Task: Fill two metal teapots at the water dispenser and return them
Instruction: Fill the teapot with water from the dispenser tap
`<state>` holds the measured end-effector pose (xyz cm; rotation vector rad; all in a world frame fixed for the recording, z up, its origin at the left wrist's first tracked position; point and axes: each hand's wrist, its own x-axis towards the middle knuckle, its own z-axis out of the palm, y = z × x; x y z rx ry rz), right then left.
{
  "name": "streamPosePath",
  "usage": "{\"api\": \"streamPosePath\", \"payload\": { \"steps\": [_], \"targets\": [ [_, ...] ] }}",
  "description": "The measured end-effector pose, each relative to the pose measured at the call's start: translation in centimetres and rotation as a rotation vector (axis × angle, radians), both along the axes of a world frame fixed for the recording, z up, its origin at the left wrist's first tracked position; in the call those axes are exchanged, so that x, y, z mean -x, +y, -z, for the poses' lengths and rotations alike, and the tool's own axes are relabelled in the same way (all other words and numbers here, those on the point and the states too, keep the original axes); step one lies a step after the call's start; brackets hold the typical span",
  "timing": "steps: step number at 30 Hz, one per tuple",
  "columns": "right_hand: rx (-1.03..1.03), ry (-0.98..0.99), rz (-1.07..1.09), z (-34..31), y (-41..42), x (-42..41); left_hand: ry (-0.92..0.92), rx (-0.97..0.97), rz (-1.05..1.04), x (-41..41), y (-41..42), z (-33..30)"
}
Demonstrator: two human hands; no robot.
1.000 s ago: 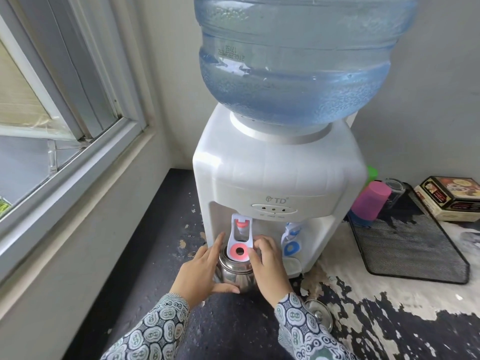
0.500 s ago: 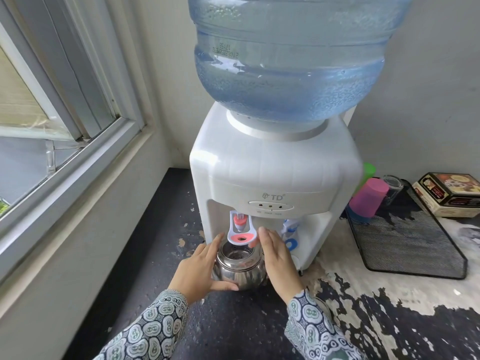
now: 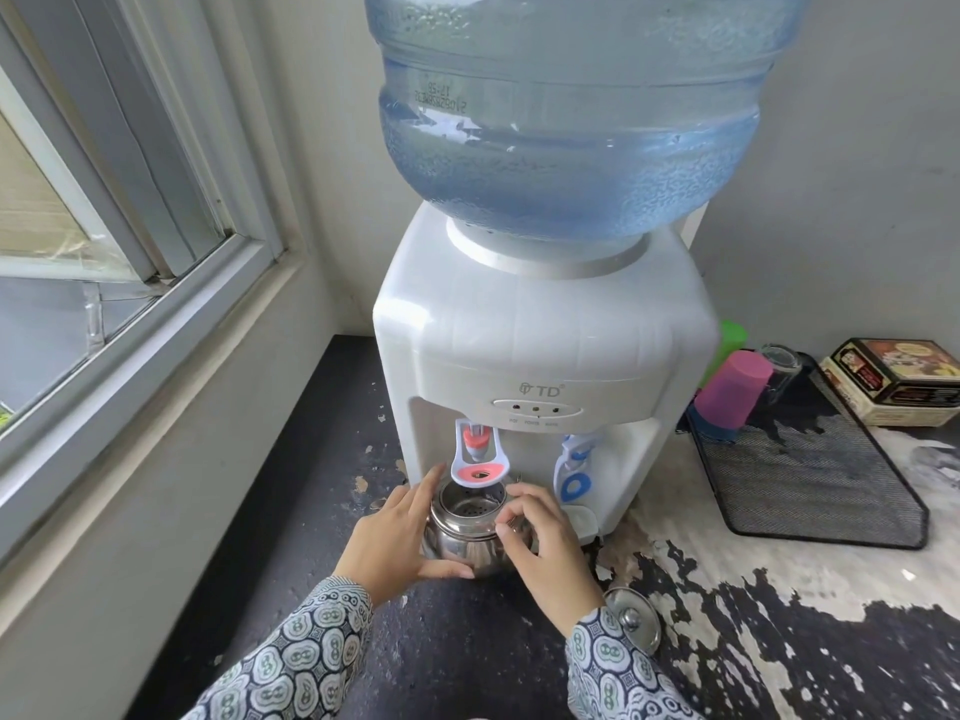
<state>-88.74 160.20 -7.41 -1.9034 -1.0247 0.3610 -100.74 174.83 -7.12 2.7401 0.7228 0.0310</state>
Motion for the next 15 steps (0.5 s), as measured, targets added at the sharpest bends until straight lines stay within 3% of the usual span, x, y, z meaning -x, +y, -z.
{"api": "streamPosePath", "payload": {
  "steps": [15],
  "targets": [
    [0.004, 0.016, -0.013, -0.08, -0.35, -0.09, -0.005, -0.017, 0.010, -0.02, -0.08, -0.25]
  ]
}}
